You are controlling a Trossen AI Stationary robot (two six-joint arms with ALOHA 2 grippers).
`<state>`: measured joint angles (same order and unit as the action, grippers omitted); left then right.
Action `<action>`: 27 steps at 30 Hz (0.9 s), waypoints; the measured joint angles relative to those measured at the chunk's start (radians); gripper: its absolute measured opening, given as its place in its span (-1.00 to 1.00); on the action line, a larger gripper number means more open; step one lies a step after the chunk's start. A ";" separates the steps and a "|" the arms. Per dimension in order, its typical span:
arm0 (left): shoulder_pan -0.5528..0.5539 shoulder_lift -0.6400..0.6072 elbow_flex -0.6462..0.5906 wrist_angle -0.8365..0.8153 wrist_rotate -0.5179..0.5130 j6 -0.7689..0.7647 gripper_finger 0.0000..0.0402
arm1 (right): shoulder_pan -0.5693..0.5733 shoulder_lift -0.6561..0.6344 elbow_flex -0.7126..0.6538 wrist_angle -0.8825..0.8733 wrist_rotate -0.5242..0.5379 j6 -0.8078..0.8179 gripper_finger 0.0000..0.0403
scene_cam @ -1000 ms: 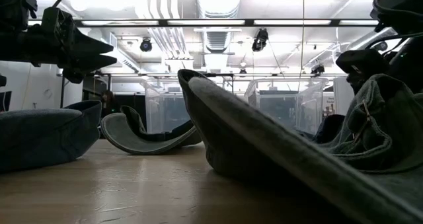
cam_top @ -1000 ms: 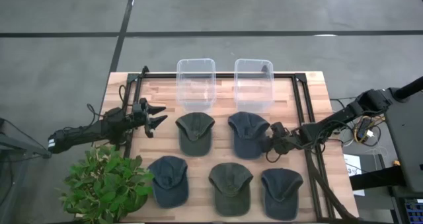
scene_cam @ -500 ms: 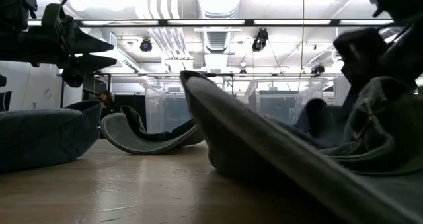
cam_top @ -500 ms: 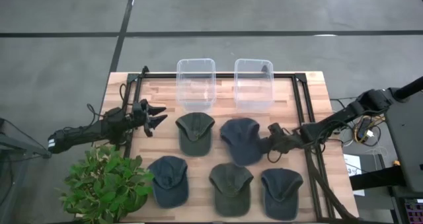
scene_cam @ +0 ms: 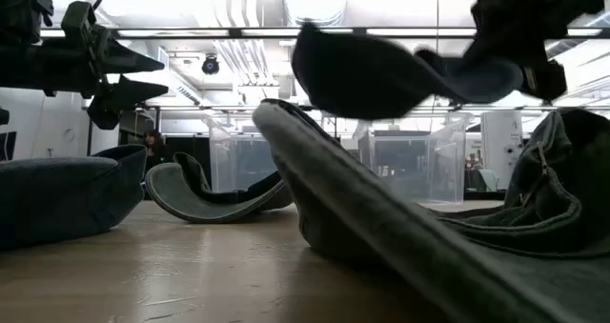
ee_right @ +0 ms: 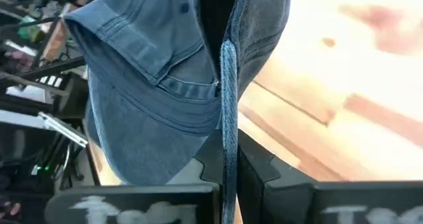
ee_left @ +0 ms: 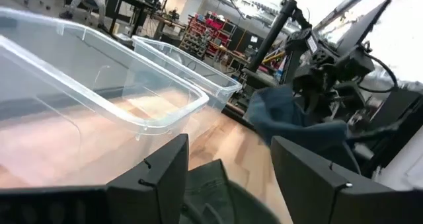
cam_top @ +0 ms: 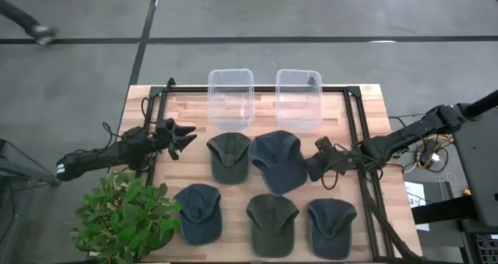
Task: Pick & Place hat
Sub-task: Put the top blue cap into the left transparent bin
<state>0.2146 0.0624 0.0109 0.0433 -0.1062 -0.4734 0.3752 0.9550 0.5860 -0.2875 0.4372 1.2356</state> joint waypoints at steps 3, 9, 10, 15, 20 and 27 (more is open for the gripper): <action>0.000 0.000 0.000 0.010 0.000 -0.090 0.04 | 0.000 -0.003 0.074 -0.053 0.057 -0.071 -0.94; 0.000 0.000 0.000 0.036 0.000 -0.258 0.04 | 0.000 -0.004 0.189 -0.099 0.293 -0.202 -0.95; 0.000 0.000 0.000 0.050 0.000 -0.270 0.04 | 0.000 -0.004 0.202 -0.098 0.329 -0.226 -0.95; 0.000 0.002 0.000 0.160 -0.013 -0.285 0.04 | -0.004 -0.003 0.245 -0.098 0.484 -0.322 -0.95; 0.000 0.022 0.002 0.318 -0.039 -0.262 0.04 | -0.037 -0.003 0.268 -0.095 0.535 -0.379 -0.95; 0.000 0.155 0.109 0.318 -0.087 -0.179 0.04 | -0.115 0.059 0.316 -0.021 0.538 -0.510 -0.95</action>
<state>0.2142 0.2177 0.1198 0.3614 -0.1932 -0.6525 0.2606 1.0141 0.9021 -0.3081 0.9749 0.7257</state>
